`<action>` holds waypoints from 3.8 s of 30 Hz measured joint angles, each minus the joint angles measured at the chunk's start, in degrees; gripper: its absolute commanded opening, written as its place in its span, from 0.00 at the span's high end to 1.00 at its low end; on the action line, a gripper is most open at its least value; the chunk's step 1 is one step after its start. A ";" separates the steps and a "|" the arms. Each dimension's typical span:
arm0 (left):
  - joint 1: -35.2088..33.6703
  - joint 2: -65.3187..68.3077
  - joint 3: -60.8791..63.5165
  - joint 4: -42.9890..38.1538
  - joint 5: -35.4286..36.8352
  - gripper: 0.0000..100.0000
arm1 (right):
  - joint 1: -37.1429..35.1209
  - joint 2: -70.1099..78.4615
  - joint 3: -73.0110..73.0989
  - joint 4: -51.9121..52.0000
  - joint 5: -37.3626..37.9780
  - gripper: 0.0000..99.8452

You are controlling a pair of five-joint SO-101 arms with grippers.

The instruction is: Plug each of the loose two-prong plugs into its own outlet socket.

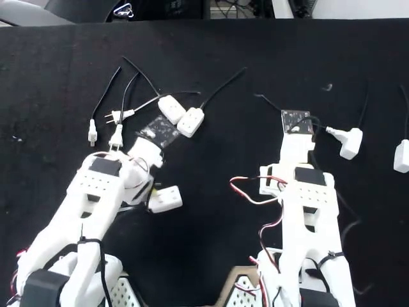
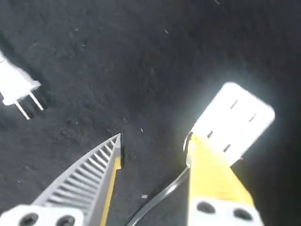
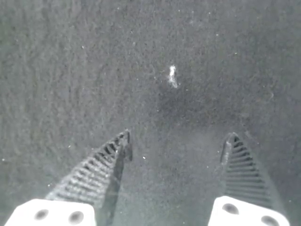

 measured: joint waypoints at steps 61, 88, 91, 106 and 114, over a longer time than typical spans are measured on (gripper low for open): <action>-44.13 -0.26 12.13 -8.26 13.10 0.77 | -45.10 77.54 -93.19 5.89 -26.81 0.71; -45.10 -0.44 12.48 -8.44 13.54 0.77 | -52.75 120.00 -154.90 17.85 -34.46 0.91; -45.10 -0.44 12.48 -8.44 13.54 0.77 | -52.40 120.00 -154.90 19.43 -30.68 0.90; -45.10 -0.44 12.48 -8.44 13.54 0.77 | -49.76 106.99 -155.60 42.46 -19.34 0.99; -45.10 -0.44 12.48 -8.44 13.54 0.77 | -44.04 93.98 -155.60 46.59 -17.85 0.99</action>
